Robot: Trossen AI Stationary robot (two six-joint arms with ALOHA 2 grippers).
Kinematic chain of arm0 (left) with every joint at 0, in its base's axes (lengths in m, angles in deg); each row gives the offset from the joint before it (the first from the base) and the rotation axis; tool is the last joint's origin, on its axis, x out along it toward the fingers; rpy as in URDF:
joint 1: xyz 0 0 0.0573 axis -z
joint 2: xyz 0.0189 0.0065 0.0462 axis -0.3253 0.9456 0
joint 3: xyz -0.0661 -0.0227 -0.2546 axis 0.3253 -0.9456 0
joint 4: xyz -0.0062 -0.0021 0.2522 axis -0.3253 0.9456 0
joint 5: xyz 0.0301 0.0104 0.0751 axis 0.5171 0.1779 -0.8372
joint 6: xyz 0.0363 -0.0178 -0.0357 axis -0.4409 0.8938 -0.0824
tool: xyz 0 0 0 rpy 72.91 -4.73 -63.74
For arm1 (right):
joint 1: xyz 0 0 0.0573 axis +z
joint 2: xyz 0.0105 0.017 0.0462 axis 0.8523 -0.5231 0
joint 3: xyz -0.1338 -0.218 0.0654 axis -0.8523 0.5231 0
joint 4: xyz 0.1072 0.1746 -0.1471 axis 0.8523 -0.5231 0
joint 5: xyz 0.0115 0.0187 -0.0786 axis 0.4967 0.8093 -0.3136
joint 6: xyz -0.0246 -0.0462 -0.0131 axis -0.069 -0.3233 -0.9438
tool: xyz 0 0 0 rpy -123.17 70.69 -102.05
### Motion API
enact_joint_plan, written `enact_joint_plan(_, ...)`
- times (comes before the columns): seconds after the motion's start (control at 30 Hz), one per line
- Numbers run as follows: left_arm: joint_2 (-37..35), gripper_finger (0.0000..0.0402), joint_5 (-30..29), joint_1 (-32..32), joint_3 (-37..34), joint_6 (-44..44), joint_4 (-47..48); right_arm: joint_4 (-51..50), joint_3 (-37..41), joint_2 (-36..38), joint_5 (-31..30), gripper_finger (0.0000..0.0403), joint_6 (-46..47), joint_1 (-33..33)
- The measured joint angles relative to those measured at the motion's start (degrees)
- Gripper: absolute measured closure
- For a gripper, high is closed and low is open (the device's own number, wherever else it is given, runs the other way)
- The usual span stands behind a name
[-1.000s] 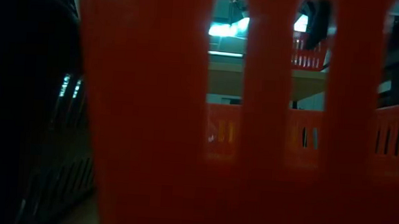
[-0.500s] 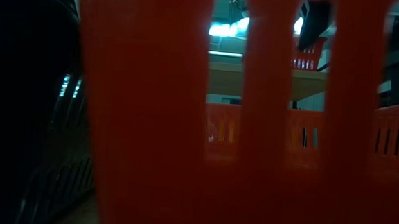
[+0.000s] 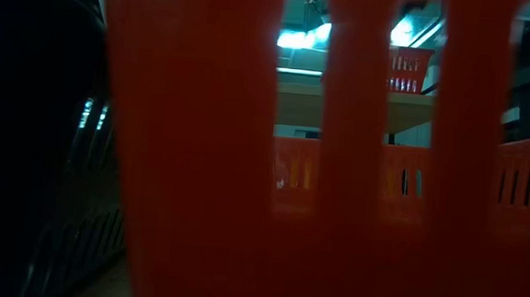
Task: Stack baskets on shelf by color
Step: Stack the left red bin on top of the red bin on the shelf
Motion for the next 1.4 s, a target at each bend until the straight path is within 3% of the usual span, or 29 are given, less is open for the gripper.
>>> enact_joint_plan(0.13,0.0,0.0363,0.0,0.0,0.0,0.0,0.0,-3.2,-5.0,0.0,4.0,0.0316,0.8,0.1)
enact_joint_plan(0.3,0.0,0.0363,0.0,0.0,0.0,0.0,0.0,-11.7,-11.1,0.0,6.4,0.0316,8.5,3.1)
enact_joint_plan(0.43,0.0,0.0363,0.0,0.0,0.0,0.0,0.0,-18.3,-13.2,0.1,12.6,0.0316,19.0,8.5)
enact_joint_plan(0.53,0.0,0.0363,0.0,0.0,0.0,0.0,0.0,-18.5,-12.0,0.1,13.8,0.0316,24.9,14.3)
enact_joint_plan(0.7,0.0,0.0363,0.0,0.0,0.0,0.0,0.0,-10.0,-4.6,0.1,13.5,0.0315,34.6,24.1)
enact_joint_plan(0.97,0.0,0.0363,0.0,0.0,0.0,0.0,0.0,25.2,18.7,-0.2,14.0,0.0315,47.4,34.5)
enact_joint_plan(1.13,0.0,0.0363,0.0,0.0,0.0,0.0,0.0,38.2,28.8,-0.9,20.0,0.0315,62.2,39.1)
enact_joint_plan(1.23,0.0,0.0363,0.0,0.0,0.0,0.0,0.0,39.3,30.8,-1.3,22.5,0.0315,66.9,40.8)
enact_joint_plan(1.4,0.0,0.0363,0.0,0.0,0.0,0.0,0.0,28.1,30.9,-1.3,23.5,0.0315,69.1,41.5)
